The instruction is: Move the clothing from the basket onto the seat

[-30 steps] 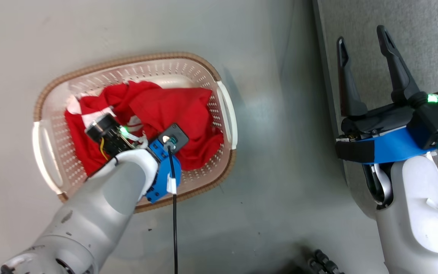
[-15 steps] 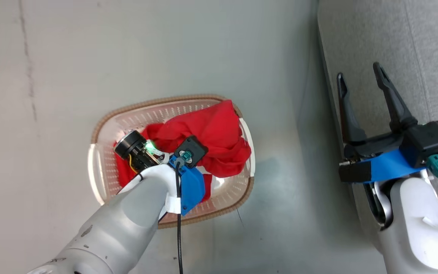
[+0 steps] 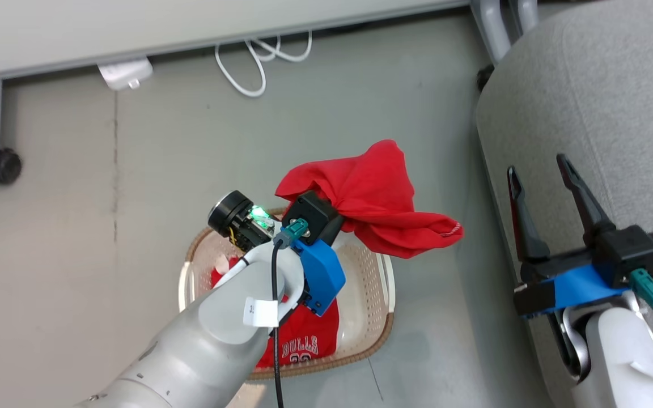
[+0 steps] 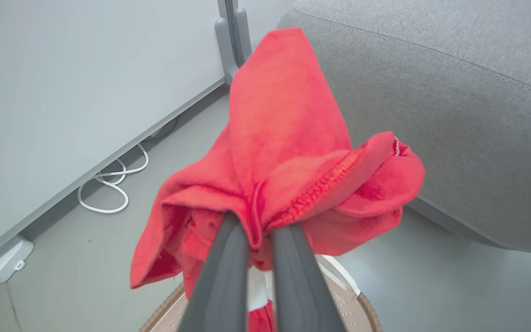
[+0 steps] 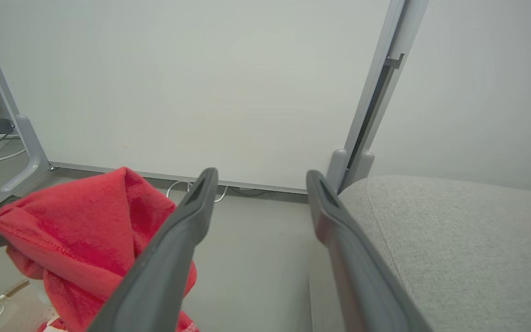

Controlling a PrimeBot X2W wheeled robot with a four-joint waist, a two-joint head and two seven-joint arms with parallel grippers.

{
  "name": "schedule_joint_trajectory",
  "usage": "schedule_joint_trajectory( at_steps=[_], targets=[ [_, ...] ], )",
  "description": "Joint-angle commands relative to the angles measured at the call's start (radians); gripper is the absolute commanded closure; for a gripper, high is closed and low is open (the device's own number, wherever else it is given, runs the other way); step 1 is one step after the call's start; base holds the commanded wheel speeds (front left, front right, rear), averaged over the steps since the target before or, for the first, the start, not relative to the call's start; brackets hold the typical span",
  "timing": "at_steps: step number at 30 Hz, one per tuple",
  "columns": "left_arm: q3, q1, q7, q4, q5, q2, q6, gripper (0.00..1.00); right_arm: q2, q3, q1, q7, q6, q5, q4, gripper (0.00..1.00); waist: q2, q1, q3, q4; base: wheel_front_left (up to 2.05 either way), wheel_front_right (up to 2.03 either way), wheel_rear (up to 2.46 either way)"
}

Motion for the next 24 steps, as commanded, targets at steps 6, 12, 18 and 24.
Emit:
schedule_joint_trajectory(
  at_steps=[6, 12, 18, 24],
  targets=[
    [0.087, 0.055, -0.005, -0.089, 0.029, 0.009, 0.016, 1.00, -0.010, -0.009, 0.080, -0.004, 0.000, -0.001, 0.020, 0.00, -0.0001, 0.0002, -0.139, 0.017, 0.00, 0.00, 0.00],
    [0.147, 0.096, -0.005, -0.150, 0.055, 0.022, 0.020, 1.00, -0.011, -0.016, 0.145, -0.004, 0.000, -0.003, 0.038, 0.00, -0.0001, 0.0002, -0.225, 0.027, 0.00, 0.00, 0.00],
    [0.181, 0.130, -0.005, -0.193, 0.078, 0.029, 0.021, 1.00, -0.003, -0.019, 0.199, -0.004, 0.000, -0.007, 0.042, 0.00, -0.0001, 0.0002, -0.295, 0.039, 0.00, 0.00, 0.00],
    [0.188, 0.159, -0.005, -0.213, 0.090, 0.031, 0.015, 1.00, 0.000, -0.016, 0.238, -0.004, 0.000, -0.003, 0.050, 0.00, -0.0001, 0.0002, -0.346, 0.051, 0.00, 0.00, 0.00]
  ],
)
